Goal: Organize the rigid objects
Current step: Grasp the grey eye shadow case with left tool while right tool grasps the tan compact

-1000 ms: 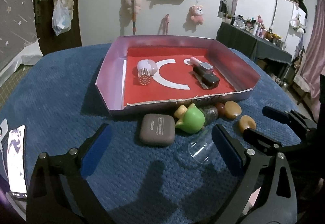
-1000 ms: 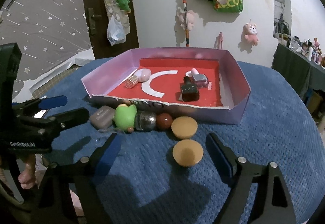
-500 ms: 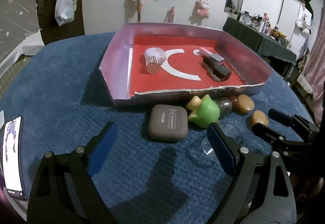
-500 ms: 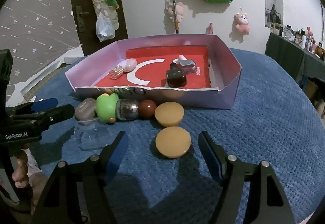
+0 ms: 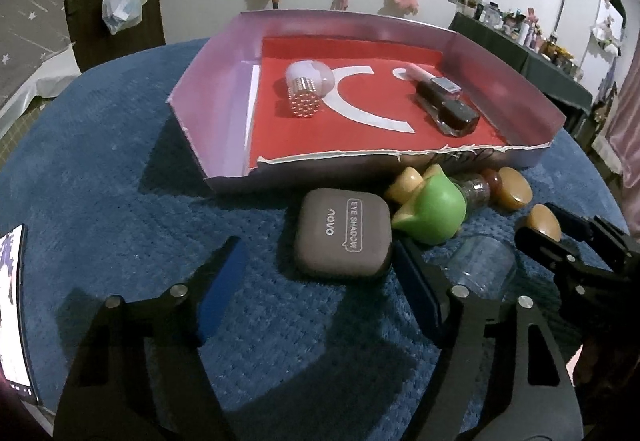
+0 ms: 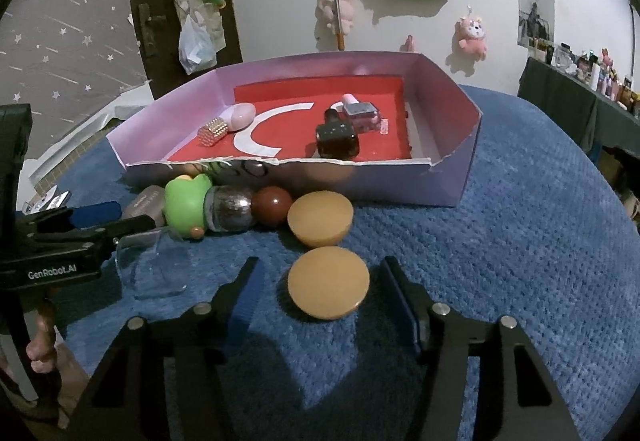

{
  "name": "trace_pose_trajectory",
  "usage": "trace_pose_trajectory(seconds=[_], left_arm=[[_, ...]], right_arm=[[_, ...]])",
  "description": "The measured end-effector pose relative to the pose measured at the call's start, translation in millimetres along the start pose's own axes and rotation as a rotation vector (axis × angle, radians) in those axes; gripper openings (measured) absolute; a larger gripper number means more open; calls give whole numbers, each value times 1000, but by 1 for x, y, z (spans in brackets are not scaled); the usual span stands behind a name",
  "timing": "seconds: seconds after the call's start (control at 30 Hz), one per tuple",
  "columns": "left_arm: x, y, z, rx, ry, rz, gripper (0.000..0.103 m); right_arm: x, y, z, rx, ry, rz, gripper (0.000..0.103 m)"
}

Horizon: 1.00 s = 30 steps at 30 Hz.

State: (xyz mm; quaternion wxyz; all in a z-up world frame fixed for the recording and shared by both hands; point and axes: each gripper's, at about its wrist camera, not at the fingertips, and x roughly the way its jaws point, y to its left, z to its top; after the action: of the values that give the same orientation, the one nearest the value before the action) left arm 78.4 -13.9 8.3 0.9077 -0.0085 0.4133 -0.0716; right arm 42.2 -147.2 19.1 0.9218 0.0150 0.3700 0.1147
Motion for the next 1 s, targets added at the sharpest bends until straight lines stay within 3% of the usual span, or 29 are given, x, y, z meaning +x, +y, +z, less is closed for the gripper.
trace_pose_trajectory(seconds=[0.2, 0.33, 1.0], left_arm=[[8, -9, 2, 29, 1, 30, 67], [7, -10, 2, 35, -7, 32, 48], [-27, -5, -3, 16, -52, -23, 48]], right_arm=[[2, 1, 0, -17, 0, -24, 51], [3, 0, 1, -21, -1, -40, 40], [-21, 7, 8, -3, -34, 38, 40]])
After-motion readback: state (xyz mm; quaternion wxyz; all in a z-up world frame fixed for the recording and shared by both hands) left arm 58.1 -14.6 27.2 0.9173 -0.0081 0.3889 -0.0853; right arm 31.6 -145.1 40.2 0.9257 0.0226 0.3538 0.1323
